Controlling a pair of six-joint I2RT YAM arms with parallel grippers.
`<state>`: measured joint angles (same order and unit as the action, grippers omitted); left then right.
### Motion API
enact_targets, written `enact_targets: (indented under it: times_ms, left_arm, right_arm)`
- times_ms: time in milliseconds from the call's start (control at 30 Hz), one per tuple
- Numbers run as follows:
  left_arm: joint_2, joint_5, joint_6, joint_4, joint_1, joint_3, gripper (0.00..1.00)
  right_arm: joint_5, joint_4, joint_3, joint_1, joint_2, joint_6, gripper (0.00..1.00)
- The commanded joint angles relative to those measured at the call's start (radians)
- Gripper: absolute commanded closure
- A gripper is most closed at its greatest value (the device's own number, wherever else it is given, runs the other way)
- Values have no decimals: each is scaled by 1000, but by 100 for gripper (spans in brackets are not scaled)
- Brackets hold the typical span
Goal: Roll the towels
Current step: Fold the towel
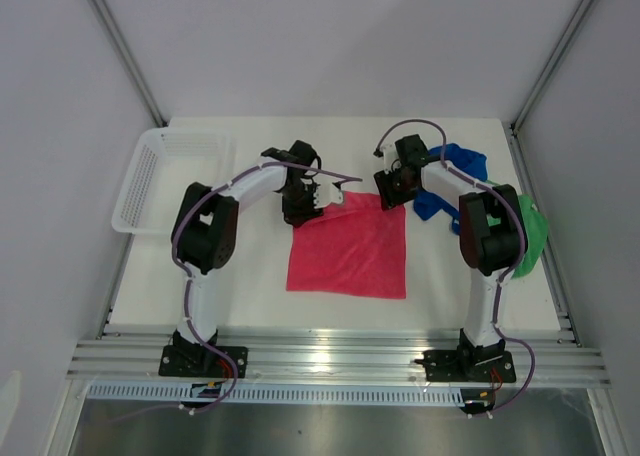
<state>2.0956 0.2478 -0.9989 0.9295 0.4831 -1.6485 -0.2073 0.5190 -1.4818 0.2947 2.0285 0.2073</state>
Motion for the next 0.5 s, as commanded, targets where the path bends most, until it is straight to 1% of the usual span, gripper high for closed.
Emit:
enact_targets:
  times_ms: [0,233,367,467]
  left_arm:
    - [-43,-5,-55,14,25,-8,51]
    - [-25,-21,-73,19,46,-10,48]
    - [-22,-13,-87,25,49,-7,48]
    - [-5,-50,-66,8,49,-20,51]
  right_arm:
    - [-4,13,-40,3,32,29,51]
    - [-4,24,-34,3,50,34,52]
    - [3,30,-34,3,52,34,61]
    - [5,30,-35,4,44,34,63]
